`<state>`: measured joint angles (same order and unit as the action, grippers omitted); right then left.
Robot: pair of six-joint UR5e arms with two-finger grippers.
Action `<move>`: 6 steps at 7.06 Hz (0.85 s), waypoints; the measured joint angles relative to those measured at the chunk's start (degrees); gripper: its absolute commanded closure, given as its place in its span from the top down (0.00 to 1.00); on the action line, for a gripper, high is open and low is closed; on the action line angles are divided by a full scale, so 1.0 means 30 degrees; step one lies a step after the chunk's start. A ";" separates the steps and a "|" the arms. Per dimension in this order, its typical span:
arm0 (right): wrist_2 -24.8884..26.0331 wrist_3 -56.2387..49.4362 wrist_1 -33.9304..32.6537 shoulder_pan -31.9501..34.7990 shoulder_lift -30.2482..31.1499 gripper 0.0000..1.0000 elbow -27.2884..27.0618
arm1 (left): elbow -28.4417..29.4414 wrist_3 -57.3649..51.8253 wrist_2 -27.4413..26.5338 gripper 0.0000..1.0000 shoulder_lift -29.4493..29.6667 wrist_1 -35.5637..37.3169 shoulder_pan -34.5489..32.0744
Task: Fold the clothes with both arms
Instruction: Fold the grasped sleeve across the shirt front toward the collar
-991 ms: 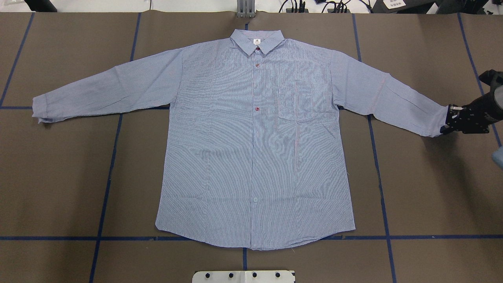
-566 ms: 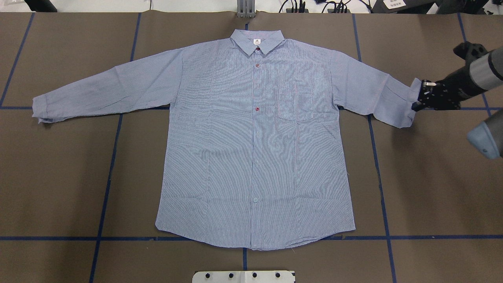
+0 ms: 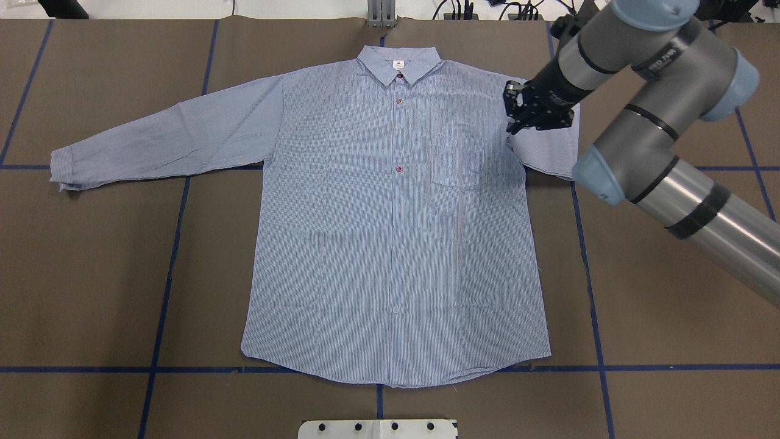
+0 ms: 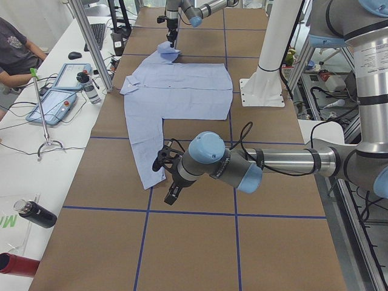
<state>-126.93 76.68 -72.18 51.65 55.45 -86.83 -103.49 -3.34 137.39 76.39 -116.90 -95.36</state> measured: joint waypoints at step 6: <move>0.5262 0.2834 0.0148 -0.3778 -0.7644 0.00 0.5858 | 0.0051 0.0000 -0.0006 1.00 -0.0093 -0.0008 0.0000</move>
<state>-111.15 85.18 -71.73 40.31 32.52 -69.25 -103.33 -3.34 137.38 76.12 -116.92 -95.36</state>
